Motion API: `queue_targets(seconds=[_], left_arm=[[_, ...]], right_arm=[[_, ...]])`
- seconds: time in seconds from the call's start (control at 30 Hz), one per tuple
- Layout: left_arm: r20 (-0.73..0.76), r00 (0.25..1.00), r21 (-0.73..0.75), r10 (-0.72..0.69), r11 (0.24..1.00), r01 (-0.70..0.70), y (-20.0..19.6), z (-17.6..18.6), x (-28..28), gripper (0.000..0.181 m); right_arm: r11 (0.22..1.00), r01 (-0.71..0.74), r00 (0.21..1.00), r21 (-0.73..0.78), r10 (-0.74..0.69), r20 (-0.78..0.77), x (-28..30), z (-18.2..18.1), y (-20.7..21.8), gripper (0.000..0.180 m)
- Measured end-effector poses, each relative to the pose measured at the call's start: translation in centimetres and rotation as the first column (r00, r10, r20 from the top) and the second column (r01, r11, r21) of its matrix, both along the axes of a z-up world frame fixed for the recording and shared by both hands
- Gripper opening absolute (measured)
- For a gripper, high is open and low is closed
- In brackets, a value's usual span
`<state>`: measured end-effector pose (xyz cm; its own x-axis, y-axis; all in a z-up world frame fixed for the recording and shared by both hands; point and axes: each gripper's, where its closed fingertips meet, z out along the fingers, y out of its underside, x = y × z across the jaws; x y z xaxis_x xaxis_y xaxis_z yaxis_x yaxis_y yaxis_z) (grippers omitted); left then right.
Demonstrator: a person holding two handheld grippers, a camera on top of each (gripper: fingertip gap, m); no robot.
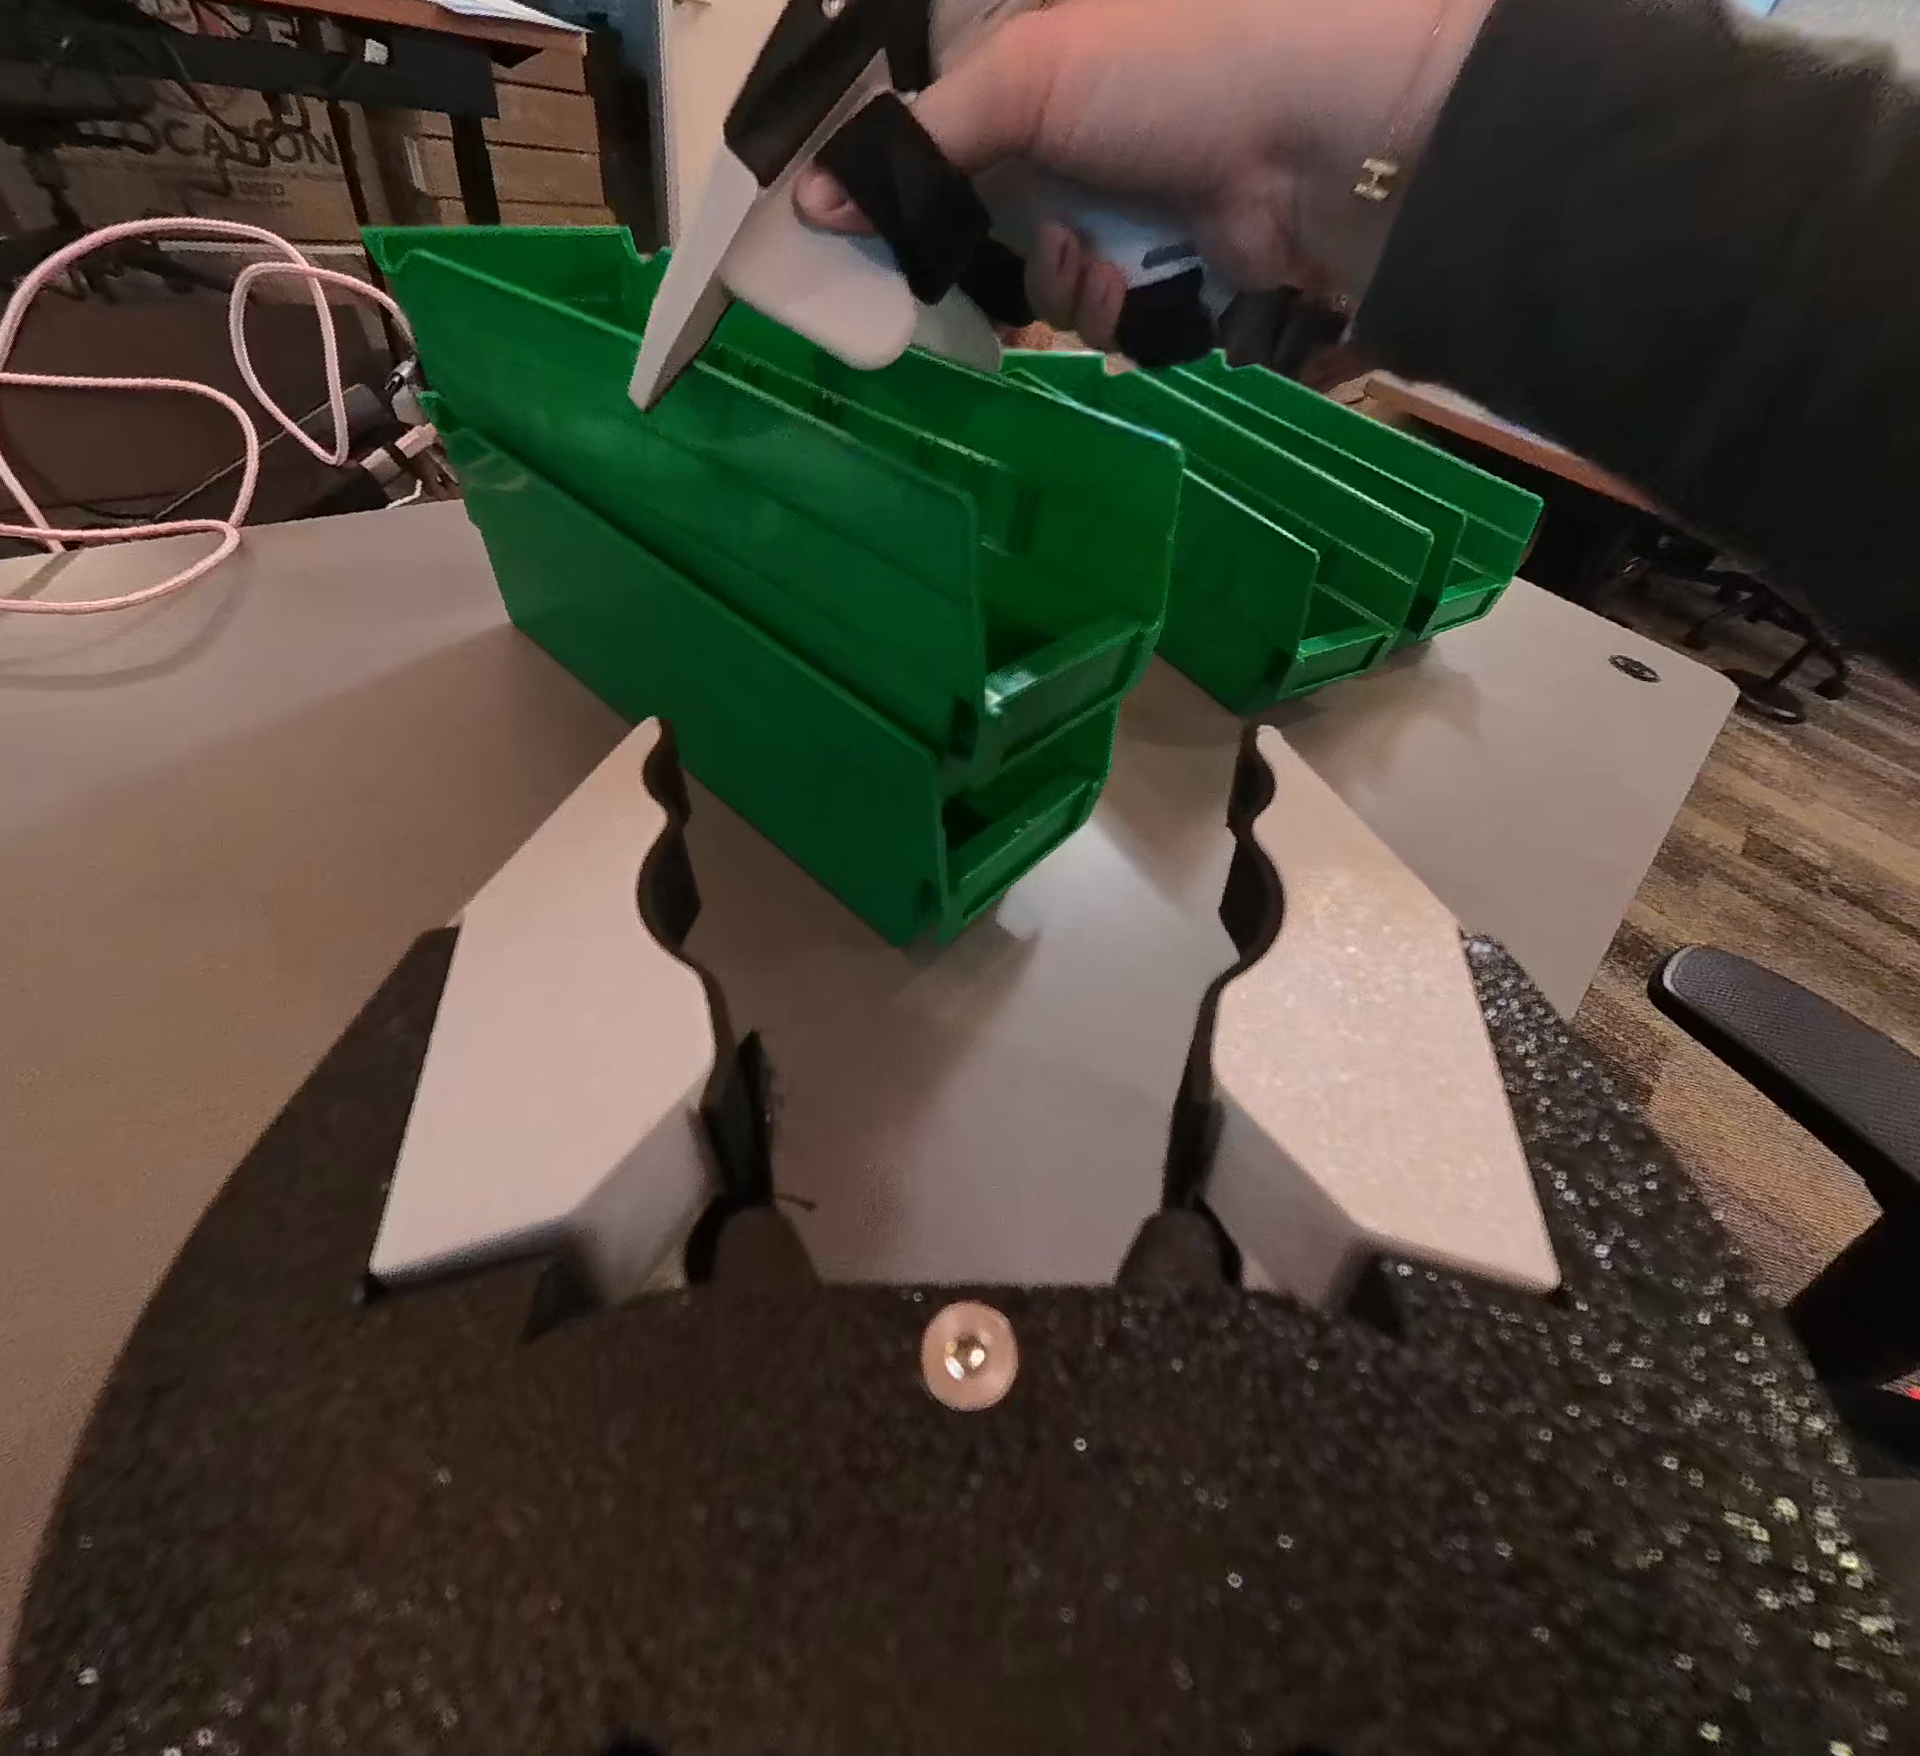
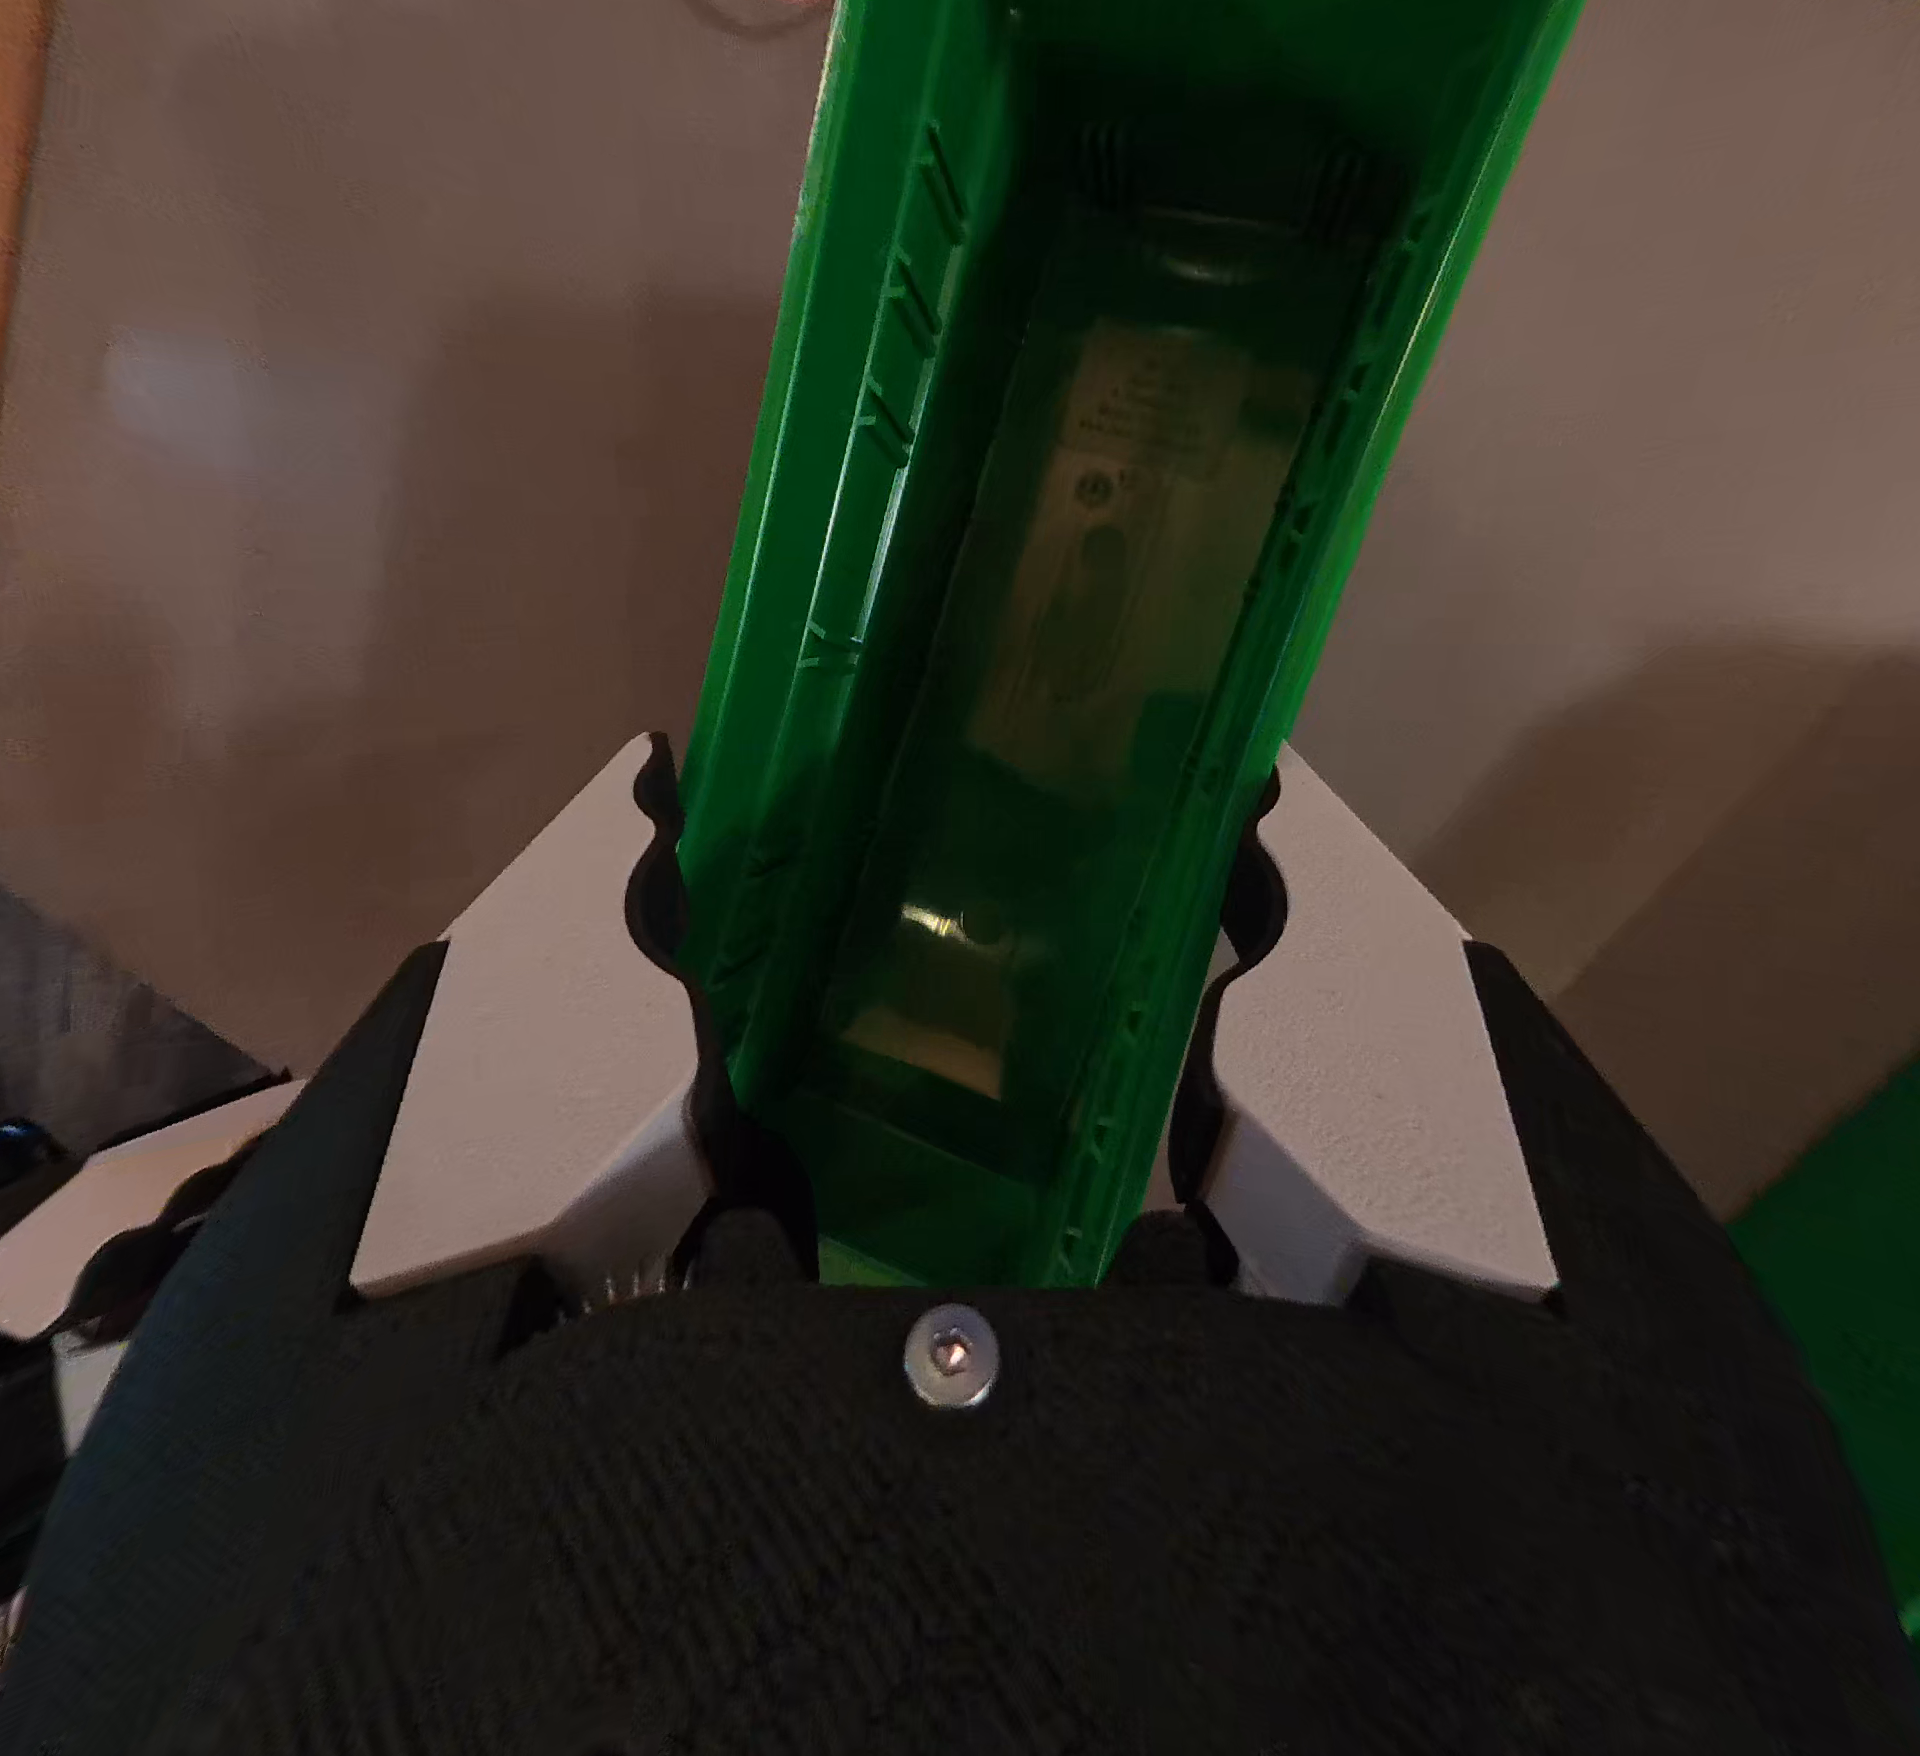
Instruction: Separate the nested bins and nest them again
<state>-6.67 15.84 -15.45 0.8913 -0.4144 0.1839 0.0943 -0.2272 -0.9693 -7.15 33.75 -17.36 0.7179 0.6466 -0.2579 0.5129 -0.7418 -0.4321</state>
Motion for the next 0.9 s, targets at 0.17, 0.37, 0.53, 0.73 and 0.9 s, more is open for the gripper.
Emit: queue_targets(seconds=[0.17, 0.37, 0.53, 0.73, 0.9], left_arm=[[0.001, 1.0, 0.0, 0.0, 1.0, 0.0, 0.0, 0.0, 0.0, 0.103], [-0.004, 1.0, -0.004, -0.006, 1.0, 0.006, 0.0, -0.1, 0.2, 0.103], [-0.006, 1.0, -0.007, -0.013, 1.0, 0.013, -0.1, -0.1, 0.4, 0.103], [-0.005, 1.0, 0.006, -0.022, 1.0, 0.022, -0.2, 0.1, 0.6, 0.11], [0.004, 1.0, 0.005, -0.011, 1.0, 0.011, -0.2, 0.1, 0.1, 0.11]], right_arm=[[1.0, 0.003, 1.0, 0.007, -0.003, -0.002, 0.0, -1.4, 0.0, 0.107], [1.0, 0.004, 1.0, 0.02, -0.004, 0.001, 0.0, -2.8, -0.1, 0.108], [0.998, -0.001, 1.0, 0.066, 0.001, 0.006, -0.2, -3.2, -0.1, 0.114], [0.999, -0.044, 0.985, -0.032, 0.038, -0.165, -1.1, -1.6, -1.6, 0.143], [0.994, -0.105, 0.96, -0.032, 0.093, -0.266, 1.2, 2.0, -2.1, 0.157]])
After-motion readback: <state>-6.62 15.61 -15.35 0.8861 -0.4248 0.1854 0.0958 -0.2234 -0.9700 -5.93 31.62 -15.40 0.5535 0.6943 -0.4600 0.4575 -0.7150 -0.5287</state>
